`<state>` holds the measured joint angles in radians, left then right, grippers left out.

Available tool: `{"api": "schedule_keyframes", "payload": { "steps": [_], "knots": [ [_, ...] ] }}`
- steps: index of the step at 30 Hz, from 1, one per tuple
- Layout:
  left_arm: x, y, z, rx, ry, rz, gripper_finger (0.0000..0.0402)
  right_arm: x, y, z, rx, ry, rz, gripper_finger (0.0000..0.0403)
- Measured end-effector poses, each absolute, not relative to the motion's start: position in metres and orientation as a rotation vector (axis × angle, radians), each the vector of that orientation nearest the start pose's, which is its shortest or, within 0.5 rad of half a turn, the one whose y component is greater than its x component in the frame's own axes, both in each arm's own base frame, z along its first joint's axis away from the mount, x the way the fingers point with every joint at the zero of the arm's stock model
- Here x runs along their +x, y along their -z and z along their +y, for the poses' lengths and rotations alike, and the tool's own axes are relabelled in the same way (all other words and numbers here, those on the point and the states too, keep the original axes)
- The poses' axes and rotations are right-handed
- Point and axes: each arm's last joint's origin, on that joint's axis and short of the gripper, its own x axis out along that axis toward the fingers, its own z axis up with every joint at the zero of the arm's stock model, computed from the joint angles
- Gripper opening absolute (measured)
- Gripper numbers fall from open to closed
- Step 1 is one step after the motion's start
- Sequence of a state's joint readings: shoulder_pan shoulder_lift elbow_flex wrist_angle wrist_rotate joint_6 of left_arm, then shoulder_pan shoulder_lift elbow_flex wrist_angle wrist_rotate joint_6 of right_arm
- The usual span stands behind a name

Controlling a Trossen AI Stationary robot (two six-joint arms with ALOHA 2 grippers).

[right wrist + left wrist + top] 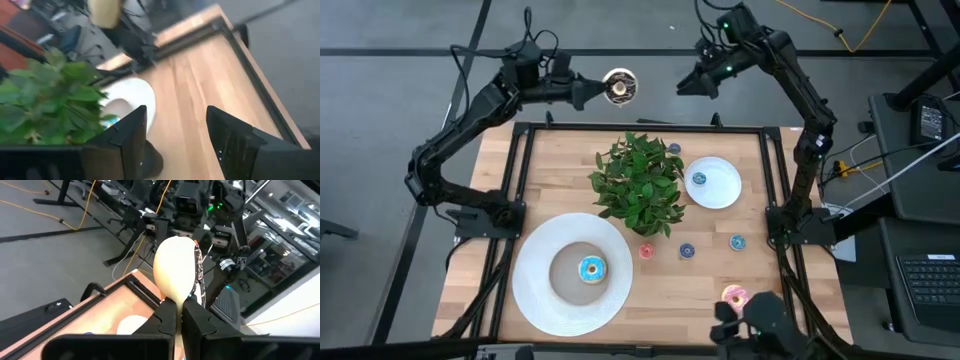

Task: Pick & Place donuts
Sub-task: Put the large black donut on the brown plate

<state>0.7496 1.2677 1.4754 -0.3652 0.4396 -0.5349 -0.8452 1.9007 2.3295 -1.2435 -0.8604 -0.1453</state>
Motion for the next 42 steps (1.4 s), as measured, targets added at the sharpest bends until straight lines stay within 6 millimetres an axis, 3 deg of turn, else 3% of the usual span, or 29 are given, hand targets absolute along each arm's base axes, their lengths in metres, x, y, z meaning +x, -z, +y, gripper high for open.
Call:
{"api": "schedule_keyframes", "payload": {
  "steps": [4, 13, 22, 27, 36, 42],
  "knots": [
    [0.195, -0.447, 0.173, -0.621, -0.368, 0.067, 0.0004, 0.246, -0.442, -0.265, 0.474, 0.058, 0.59, 0.0194],
    [0.193, -0.444, 0.175, -0.632, -0.38, 0.093, 0.0003, 0.223, -0.43, -0.282, 0.473, 0.498, 0.8, 0.0176],
    [0.192, -0.445, 0.174, -0.631, -0.378, 0.091, 0.0003, 0.185, -0.424, -0.252, 0.49, 0.772, 1.024, 0.0169],
    [0.192, -0.445, 0.174, -0.629, -0.378, 0.09, 0.0003, 0.155, -0.397, -0.226, 0.548, 0.879, 1.085, 0.0169],
    [0.193, -0.442, 0.173, -0.633, -0.379, 0.114, 0.0003, 0.124, -0.349, -0.177, 0.532, 0.884, 0.685, 0.0168],
    [0.189, -0.428, 0.17, -0.675, -0.41, 0.257, 0.0003, 0.107, -0.311, -0.148, 0.494, 0.912, 0.389, 0.0168]
  ]
}}
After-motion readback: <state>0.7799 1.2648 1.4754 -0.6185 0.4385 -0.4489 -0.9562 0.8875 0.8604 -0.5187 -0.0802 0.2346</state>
